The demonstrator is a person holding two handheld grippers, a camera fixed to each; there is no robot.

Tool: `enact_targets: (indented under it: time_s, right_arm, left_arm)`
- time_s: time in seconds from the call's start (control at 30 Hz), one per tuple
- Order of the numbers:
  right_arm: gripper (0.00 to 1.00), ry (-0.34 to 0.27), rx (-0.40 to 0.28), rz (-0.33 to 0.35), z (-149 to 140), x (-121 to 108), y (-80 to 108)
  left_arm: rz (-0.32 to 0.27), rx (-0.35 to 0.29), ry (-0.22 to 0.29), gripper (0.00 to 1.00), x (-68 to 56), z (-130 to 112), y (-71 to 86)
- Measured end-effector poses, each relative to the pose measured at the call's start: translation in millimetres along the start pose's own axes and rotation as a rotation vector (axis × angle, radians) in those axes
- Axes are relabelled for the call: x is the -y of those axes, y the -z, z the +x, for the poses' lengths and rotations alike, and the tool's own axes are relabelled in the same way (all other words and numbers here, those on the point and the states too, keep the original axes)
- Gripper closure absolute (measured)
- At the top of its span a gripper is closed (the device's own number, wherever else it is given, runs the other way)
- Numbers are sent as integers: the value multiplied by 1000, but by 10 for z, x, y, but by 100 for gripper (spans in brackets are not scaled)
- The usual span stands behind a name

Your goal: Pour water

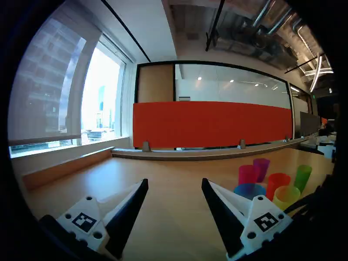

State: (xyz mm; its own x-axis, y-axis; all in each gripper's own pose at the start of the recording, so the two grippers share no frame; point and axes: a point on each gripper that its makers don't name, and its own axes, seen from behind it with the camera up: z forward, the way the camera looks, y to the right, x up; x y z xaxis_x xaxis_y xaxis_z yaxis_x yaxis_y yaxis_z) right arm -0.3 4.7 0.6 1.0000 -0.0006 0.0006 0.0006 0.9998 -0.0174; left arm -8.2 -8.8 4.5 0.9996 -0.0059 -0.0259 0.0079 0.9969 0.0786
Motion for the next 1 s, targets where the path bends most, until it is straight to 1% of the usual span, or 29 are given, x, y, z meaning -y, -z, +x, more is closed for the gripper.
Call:
enact_targets:
  time_s: [1.0]
  right_arm:
    - [1, 0, 0, 0, 1, -6, -3]
  left_arm:
    - [-1, 2, 1, 9, 11, 38, -12]
